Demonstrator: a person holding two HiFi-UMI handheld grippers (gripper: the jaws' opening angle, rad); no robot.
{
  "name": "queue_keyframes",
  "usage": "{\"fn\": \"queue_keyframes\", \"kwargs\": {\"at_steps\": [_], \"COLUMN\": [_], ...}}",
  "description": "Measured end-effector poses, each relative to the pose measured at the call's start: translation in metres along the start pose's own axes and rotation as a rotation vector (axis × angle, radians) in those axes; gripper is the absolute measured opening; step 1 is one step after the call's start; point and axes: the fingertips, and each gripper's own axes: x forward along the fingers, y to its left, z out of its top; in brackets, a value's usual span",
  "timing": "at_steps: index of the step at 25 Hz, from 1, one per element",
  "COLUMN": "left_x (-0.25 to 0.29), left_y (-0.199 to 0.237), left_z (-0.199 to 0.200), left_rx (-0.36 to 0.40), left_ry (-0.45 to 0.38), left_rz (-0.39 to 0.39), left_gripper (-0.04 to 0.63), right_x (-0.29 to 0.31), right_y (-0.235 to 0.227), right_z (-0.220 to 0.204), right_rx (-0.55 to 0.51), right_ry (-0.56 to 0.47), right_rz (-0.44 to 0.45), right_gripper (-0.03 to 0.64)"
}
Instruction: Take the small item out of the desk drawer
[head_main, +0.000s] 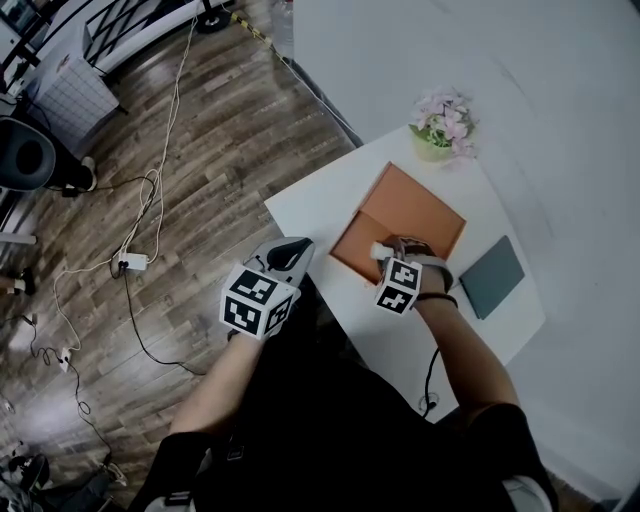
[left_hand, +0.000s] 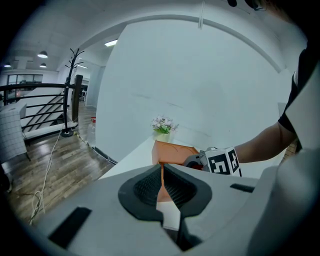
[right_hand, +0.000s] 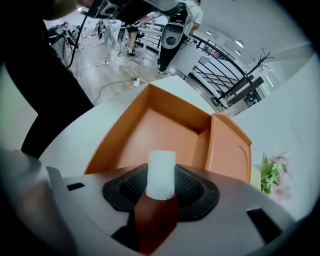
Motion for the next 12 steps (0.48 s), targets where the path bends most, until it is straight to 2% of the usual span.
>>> {"fn": "queue_keyframes", "kwargs": {"at_steps": [6,8,12], "left_x": [-0.005,-0.007,-0.010], "left_y": [-0.011,-0.014,-0.021], "left_z": [-0.003,-0.005,-0.010], "left_rx": [0.004,0.006,0.007], "left_ry": [-0.003,-0.002,0.001], "left_rz": [-0.005,-0.006,0.000], "left_gripper": [0.021,0.021,0.021], "right_x": [-0.009,-0.007,0.001], "right_y": [0.019,0.020,0.018], "right_z": [-0.006,-0.008,-0.005], "right_rx": [0.184,0.210,0.188], "right_ry": [-0.058,-0.061,-0.060], "right_rz": [0.121,0.110,0.068], "right_gripper": [0.166,0.169,0.183]}}
